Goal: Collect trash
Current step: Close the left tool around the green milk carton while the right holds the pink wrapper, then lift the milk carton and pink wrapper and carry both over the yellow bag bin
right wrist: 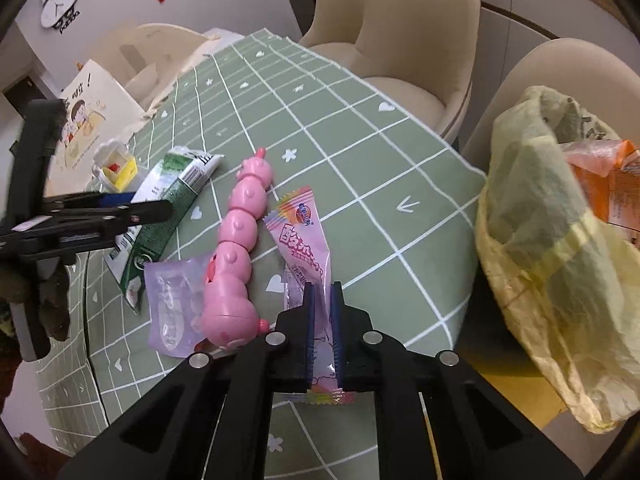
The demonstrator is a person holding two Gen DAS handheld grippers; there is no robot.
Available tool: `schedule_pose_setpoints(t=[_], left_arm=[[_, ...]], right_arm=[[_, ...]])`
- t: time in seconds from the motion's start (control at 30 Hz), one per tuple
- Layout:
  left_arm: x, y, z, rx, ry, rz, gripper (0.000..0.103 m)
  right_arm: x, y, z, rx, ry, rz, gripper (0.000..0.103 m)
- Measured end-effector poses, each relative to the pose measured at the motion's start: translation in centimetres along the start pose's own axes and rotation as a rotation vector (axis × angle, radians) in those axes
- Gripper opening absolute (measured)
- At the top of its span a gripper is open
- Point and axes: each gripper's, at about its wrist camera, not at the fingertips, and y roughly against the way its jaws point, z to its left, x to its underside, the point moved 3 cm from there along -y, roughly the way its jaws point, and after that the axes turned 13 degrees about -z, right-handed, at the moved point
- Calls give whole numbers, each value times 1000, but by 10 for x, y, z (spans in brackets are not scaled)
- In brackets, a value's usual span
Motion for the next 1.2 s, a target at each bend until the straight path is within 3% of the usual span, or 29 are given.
schedule_pose_setpoints(t=[0.2, 0.43, 0.6, 0.73, 0.87, 1.0, 1.2], left_arm=[[7, 7, 9, 49, 118, 31, 51], [67, 65, 30, 107, 262, -9, 50], [104, 91, 42, 86, 304, -23, 50], [110, 113, 53, 75, 349, -75, 50], [92, 149, 55, 78, 333, -194, 50], [60, 193, 54, 80, 312, -362, 50], [4, 264, 20, 100, 280, -619, 50]], right_arm=[[-1, 16, 4, 1, 10, -30, 9], [3, 33, 11, -7, 8, -53, 9], [3, 49, 22, -10, 31, -72, 9], [-3, 66, 34, -16, 46, -107, 9], [-17, 97, 48, -22, 88, -171, 9], [-35, 133, 59, -28, 134, -250, 9], [-68, 187, 57, -38, 204, -351, 9]])
